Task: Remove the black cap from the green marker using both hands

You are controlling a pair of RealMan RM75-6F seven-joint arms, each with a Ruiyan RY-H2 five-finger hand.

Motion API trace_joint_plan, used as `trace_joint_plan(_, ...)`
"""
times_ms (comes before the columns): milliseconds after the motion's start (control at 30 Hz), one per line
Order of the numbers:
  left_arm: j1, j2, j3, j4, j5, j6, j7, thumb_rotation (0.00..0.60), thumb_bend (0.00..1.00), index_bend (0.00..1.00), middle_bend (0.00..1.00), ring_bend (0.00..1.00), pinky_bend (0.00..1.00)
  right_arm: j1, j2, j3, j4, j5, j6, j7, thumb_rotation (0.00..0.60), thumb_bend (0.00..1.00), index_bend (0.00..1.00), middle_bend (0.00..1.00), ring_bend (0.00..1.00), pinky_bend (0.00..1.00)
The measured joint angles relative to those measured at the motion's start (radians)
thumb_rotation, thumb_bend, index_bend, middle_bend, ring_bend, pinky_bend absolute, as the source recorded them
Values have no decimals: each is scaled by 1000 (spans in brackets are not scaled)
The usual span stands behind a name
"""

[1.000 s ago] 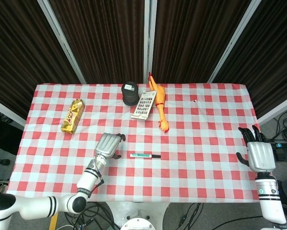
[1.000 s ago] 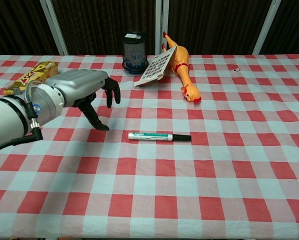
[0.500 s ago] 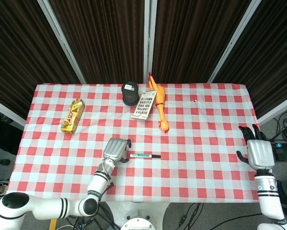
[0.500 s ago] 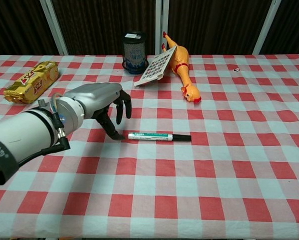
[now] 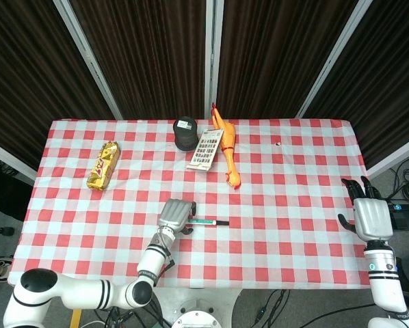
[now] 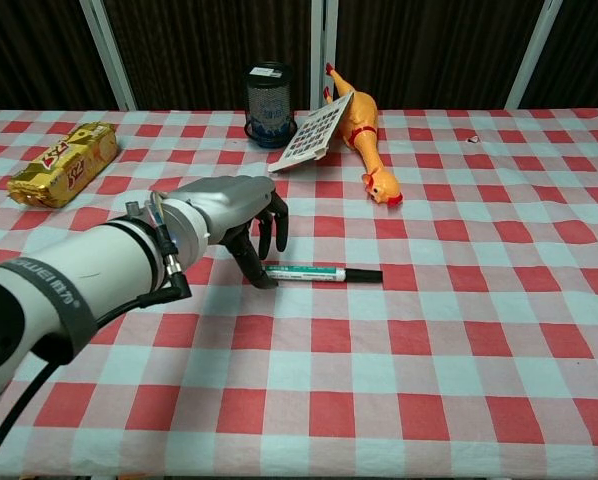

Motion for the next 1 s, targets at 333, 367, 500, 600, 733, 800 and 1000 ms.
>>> trace_joint_plan(333, -33, -33, -6, 46, -31, 2, 3, 600, 212, 481, 518, 1000, 1000, -5, 7, -3, 12, 3, 4, 23, 600, 155, 142, 167, 0, 202)
trace_joint_plan(367, -34, -34, -6, 48, -32, 2, 3, 600, 213, 481, 518, 1000, 1000, -5, 7, -3, 13, 4, 3, 26, 600, 155, 142, 167, 0, 202)
trace_joint_plan(500, -38, -39, -1, 65, -40, 1, 5, 600, 219, 490, 525, 1000, 1000, -6, 5, -7, 22, 3, 0, 38, 600, 155, 142, 167, 0, 202)
trace_joint_plan(600, -41, -43, 5, 83, -42, 3, 7, 600, 223, 503, 534, 1000, 1000, -7, 4, -10, 29, 2, -3, 46, 600, 155, 142, 167, 0, 202)
trace_joint_plan(733, -42, -50, 18, 106, -31, 8, 8, 600, 252, 516, 547, 1000, 1000, -9, 5, -11, 35, 1, -2, 54, 600, 155, 142, 167, 0, 202)
trace_joint_plan(800, -41, -54, 18, 115, -29, 7, 4, 600, 261, 518, 550, 1000, 1000, -9, 4, -12, 38, 1, -3, 57, 600, 155, 142, 167, 0, 202)
trace_joint_plan(1000, -39, -56, 19, 120, -30, 2, -2, 600, 278, 540, 570, 1000, 1000, -7, -1, -13, 43, 0, -7, 61, 600, 155, 143, 167, 0, 202)
